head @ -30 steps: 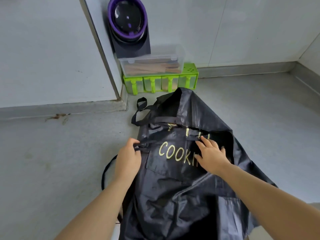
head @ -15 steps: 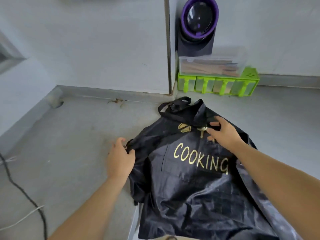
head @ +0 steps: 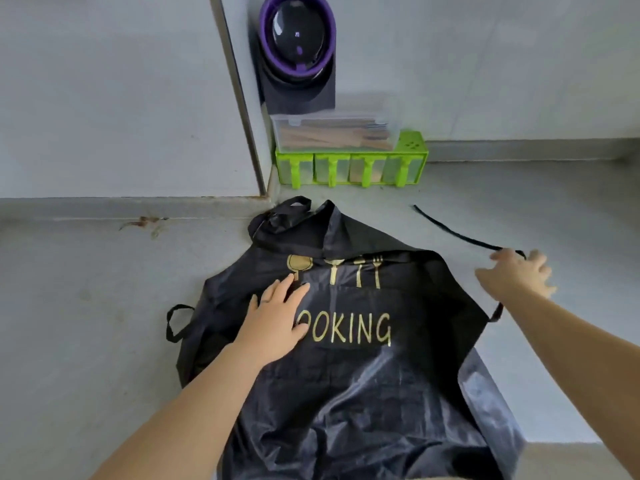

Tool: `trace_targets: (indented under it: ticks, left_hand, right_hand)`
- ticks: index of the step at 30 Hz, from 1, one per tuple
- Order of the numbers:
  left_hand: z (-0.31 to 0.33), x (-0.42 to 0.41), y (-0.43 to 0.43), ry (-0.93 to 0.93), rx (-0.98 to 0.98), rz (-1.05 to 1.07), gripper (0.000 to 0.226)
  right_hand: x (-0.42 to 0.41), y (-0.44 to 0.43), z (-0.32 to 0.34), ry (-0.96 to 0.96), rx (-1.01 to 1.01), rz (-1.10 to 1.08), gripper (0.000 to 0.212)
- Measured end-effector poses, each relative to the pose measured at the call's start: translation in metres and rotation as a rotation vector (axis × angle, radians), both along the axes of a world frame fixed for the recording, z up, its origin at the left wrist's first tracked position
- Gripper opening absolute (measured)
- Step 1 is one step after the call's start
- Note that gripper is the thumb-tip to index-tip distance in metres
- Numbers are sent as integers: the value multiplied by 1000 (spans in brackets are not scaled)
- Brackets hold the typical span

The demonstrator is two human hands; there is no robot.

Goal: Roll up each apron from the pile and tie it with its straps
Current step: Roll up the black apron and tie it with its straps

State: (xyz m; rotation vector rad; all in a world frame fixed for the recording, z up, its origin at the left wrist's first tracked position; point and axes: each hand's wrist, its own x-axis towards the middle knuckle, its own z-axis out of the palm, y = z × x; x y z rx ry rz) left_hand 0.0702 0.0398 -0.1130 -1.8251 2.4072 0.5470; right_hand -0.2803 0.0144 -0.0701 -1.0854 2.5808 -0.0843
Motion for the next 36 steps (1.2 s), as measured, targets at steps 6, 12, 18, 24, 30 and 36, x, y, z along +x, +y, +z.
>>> trace_targets:
  ticks: [6, 12, 18, 24, 30, 36]
  left_hand:
    - [-4, 1, -20, 7, 16, 61, 82]
    - [-13, 12, -24, 21, 66, 113, 84]
    - [-20, 14, -19, 117, 70, 215, 51]
    - [-22, 35, -24, 196, -135, 272, 27]
    - [-23, 51, -33, 140, -130, 280, 2]
    - [-21, 50, -34, 258, -259, 229, 8]
  right_hand:
    - [104, 34, 6, -179, -611, 712, 24]
    - [124, 57, -45, -359, -79, 501, 72]
    - [33, 27, -49, 8, 115, 429, 72]
    - [42, 16, -55, 49, -128, 867, 49]
    - [31, 9, -58, -217, -398, 710, 14]
    - [36, 11, -61, -154, -457, 709, 8]
